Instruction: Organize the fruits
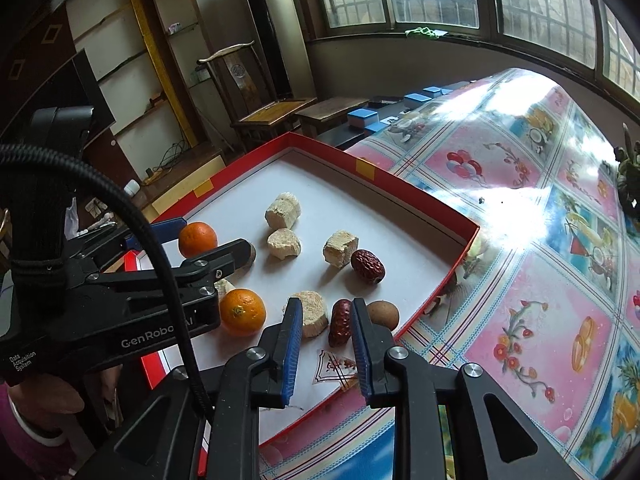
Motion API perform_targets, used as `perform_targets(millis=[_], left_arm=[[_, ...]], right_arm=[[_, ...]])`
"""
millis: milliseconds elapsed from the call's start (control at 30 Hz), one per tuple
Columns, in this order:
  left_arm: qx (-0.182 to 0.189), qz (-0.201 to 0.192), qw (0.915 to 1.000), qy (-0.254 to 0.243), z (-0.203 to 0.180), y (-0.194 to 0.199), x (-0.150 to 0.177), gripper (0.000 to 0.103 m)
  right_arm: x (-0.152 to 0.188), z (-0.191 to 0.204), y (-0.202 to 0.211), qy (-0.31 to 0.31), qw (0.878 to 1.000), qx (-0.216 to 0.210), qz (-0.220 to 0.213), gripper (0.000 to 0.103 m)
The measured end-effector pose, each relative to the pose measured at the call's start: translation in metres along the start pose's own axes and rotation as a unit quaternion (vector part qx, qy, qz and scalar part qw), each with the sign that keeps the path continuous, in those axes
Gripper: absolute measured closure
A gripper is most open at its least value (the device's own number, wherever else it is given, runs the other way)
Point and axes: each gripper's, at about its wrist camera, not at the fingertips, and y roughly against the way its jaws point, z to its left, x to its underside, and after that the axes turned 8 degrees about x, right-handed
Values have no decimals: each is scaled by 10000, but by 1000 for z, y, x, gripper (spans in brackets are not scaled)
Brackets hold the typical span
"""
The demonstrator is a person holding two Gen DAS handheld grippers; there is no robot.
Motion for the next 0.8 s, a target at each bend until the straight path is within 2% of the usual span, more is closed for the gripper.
perform_targets(millis=[67, 133, 233, 433, 567, 633, 800], left_arm=[[-58, -54, 10000, 9, -1, 4, 2, 28], [-109, -143, 9998, -7, -4, 9, 4, 28], [-229, -311, 9992, -41, -10, 19, 7, 28], [-300, -499, 9983, -88, -18, 35, 15, 28], [-333, -604, 9976, -66, -21, 45, 18, 28], [-328, -655, 9973, -48, -23, 50, 19, 28], [-261, -760, 9967, -84, -30, 59, 20, 28]], right_arm=[[3, -2, 6, -50, 9999, 34, -82, 75], [6, -2, 12, -57, 9997, 176, -188, 65], [10, -5, 23, -157, 9988, 206, -411, 58], [19, -12, 40, -292, 9968, 380, -636, 54], [24, -18, 49, -450, 9955, 298, -778, 53], [27, -21, 53, -506, 9953, 263, -787, 47], [33, -22, 65, -519, 9940, 344, -904, 45]])
